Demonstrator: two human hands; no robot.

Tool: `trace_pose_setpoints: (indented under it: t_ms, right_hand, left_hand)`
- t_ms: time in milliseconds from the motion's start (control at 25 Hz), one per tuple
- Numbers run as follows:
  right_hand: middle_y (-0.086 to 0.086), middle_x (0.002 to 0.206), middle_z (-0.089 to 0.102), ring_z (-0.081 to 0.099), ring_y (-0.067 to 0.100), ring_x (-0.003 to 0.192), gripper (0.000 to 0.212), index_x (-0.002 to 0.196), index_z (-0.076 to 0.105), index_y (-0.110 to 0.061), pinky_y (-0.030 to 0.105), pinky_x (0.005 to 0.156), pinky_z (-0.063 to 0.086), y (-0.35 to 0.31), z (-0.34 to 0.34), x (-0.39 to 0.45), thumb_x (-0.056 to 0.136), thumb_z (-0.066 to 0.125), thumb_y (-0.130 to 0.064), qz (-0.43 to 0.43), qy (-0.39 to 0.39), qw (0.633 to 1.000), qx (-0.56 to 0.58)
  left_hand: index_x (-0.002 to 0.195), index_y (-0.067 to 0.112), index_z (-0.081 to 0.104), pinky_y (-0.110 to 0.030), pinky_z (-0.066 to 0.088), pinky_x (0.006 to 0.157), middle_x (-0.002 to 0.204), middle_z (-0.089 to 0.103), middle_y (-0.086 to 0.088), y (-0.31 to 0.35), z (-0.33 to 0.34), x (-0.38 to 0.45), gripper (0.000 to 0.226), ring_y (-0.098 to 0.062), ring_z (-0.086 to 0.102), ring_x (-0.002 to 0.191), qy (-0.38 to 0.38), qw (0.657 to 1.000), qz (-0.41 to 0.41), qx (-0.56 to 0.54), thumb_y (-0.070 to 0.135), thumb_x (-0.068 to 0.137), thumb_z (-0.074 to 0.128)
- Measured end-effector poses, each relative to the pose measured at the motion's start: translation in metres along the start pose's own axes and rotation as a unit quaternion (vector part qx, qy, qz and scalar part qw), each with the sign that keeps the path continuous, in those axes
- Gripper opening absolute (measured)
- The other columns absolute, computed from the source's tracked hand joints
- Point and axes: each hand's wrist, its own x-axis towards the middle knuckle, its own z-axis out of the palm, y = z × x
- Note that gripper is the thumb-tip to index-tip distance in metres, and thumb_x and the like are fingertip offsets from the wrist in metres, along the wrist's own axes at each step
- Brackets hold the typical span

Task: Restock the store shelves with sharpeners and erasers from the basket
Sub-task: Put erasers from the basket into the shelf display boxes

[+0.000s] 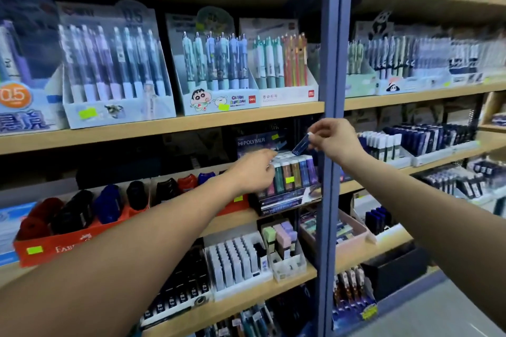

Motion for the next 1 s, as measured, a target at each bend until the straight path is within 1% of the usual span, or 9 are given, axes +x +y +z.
trace_pose_setpoints:
  t_ms: [160,280,360,400,480,640,760,920,1000]
  right_hand:
    - [0.008,0.079,0.073,0.068,0.018,0.071,0.008,0.088,0.069,-0.013,0.037,0.075,0.058,0.002,0.002,0.016,0.093,0.067,-0.006,-0.015,-0.025,0.998,-0.06]
    - [0.008,0.076,0.07,0.067,0.016,0.066,0.009,0.088,0.069,-0.01,0.03,0.066,0.054,0.0,0.003,0.026,0.094,0.065,-0.004,-0.027,-0.033,0.993,-0.11]
    - [0.009,0.078,0.07,0.071,0.018,0.07,0.009,0.089,0.068,-0.008,0.025,0.06,0.052,-0.002,0.008,0.031,0.094,0.064,-0.003,-0.022,-0.021,0.994,-0.101]
    - [0.01,0.082,0.071,0.072,0.019,0.072,0.009,0.09,0.068,-0.008,0.027,0.061,0.055,-0.001,0.011,0.033,0.095,0.063,-0.002,-0.021,-0.016,0.995,-0.094]
    - [0.013,0.086,0.071,0.072,0.021,0.076,0.011,0.09,0.067,-0.009,0.035,0.072,0.061,0.002,0.019,0.035,0.094,0.062,-0.001,-0.037,-0.022,0.992,-0.116]
    - [0.015,0.09,0.071,0.071,0.024,0.08,0.014,0.089,0.067,-0.01,0.042,0.08,0.06,0.01,0.031,0.043,0.095,0.059,0.0,-0.041,-0.051,0.988,-0.143]
    - [0.015,0.095,0.071,0.069,0.031,0.085,0.016,0.088,0.067,-0.015,0.047,0.082,0.059,0.008,0.04,0.055,0.095,0.06,-0.004,-0.047,-0.067,0.977,-0.196]
    - [0.016,0.102,0.07,0.065,0.036,0.093,0.02,0.102,0.072,-0.01,0.045,0.081,0.057,0.007,0.05,0.06,0.092,0.057,-0.001,-0.057,-0.049,0.961,-0.266]
    - [0.013,0.101,0.07,0.065,0.035,0.093,0.022,0.1,0.072,-0.011,0.044,0.08,0.057,0.011,0.054,0.058,0.092,0.055,0.001,-0.06,-0.055,0.956,-0.281]
  left_hand:
    - [0.156,0.015,0.03,-0.024,0.026,0.114,0.161,0.032,-0.006,-0.008,0.009,0.019,0.05,-0.022,0.032,0.146,-0.058,0.998,0.014,0.009,0.026,0.107,0.035]
    - [0.155,0.024,0.032,-0.025,0.039,0.104,0.158,0.038,-0.004,-0.014,0.017,0.027,0.049,-0.023,0.046,0.136,-0.07,0.997,0.007,0.002,0.031,0.107,0.033]
    - [0.153,0.024,0.037,-0.026,0.04,0.102,0.154,0.044,-0.005,-0.017,0.018,0.032,0.047,-0.024,0.049,0.132,-0.062,0.998,0.006,0.003,0.031,0.106,0.037]
    - [0.151,0.023,0.041,-0.027,0.038,0.105,0.152,0.045,-0.007,-0.017,0.017,0.034,0.047,-0.025,0.047,0.134,-0.057,0.998,0.009,0.005,0.032,0.105,0.04]
    - [0.146,0.019,0.047,-0.03,0.036,0.109,0.145,0.048,-0.011,-0.018,0.017,0.041,0.048,-0.027,0.045,0.134,-0.044,0.999,0.009,0.008,0.036,0.101,0.048]
    - [0.156,0.012,0.026,-0.035,0.026,0.12,0.162,0.027,-0.01,-0.017,0.026,0.051,0.074,-0.026,0.029,0.147,-0.082,0.996,0.0,0.018,0.053,0.098,0.049]
    - [0.156,0.015,0.027,-0.037,0.034,0.116,0.16,0.033,-0.006,-0.019,0.031,0.054,0.073,-0.026,0.036,0.144,-0.095,0.995,-0.001,0.033,0.057,0.099,0.044]
    - [0.151,0.013,0.035,-0.039,0.041,0.11,0.155,0.042,-0.009,-0.02,0.032,0.056,0.069,-0.027,0.044,0.138,-0.085,0.995,0.004,0.045,0.055,0.097,0.047]
    - [0.149,0.012,0.037,-0.039,0.042,0.109,0.153,0.044,-0.009,-0.021,0.032,0.056,0.068,-0.027,0.046,0.136,-0.081,0.996,0.006,0.046,0.054,0.096,0.049]
